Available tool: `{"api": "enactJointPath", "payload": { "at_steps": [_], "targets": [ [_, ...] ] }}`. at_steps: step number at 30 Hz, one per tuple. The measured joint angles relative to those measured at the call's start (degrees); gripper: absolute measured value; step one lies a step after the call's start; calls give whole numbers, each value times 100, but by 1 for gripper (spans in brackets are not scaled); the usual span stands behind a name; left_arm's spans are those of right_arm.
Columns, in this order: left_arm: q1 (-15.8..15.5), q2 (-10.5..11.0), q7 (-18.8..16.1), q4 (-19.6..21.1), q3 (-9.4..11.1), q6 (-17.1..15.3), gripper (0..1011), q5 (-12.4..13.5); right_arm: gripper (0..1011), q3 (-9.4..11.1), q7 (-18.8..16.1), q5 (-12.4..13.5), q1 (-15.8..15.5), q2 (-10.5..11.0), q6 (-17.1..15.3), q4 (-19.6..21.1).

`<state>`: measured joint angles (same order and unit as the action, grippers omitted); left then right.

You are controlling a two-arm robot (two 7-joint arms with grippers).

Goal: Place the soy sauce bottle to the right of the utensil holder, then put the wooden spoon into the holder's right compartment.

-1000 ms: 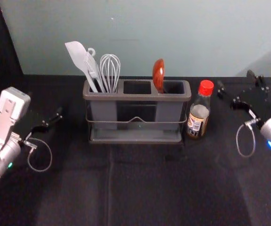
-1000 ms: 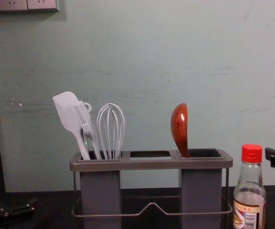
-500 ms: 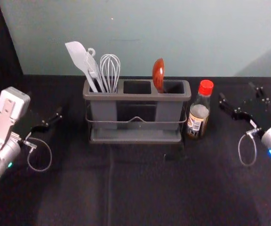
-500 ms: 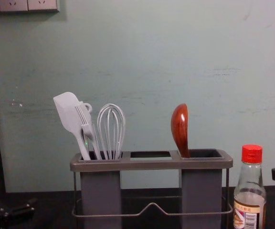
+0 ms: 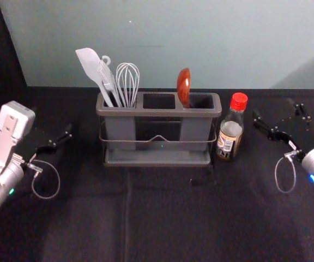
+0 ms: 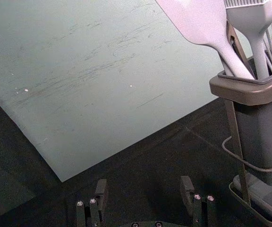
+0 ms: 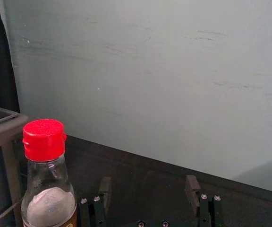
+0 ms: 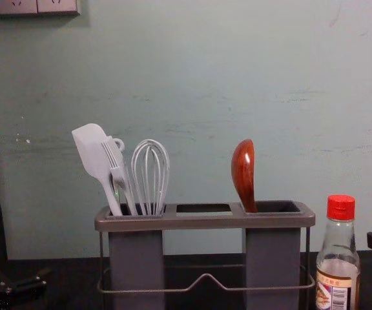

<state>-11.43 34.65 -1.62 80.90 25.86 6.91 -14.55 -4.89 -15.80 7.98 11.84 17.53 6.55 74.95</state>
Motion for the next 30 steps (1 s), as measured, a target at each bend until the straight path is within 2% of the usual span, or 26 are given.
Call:
{"api": "enactJointPath", "payload": {
  "at_steps": [30],
  "targets": [
    [0,0,0,0,0,0,1000,0,1003,-1,-9,-6,-22,10,-27,36]
  ]
}}
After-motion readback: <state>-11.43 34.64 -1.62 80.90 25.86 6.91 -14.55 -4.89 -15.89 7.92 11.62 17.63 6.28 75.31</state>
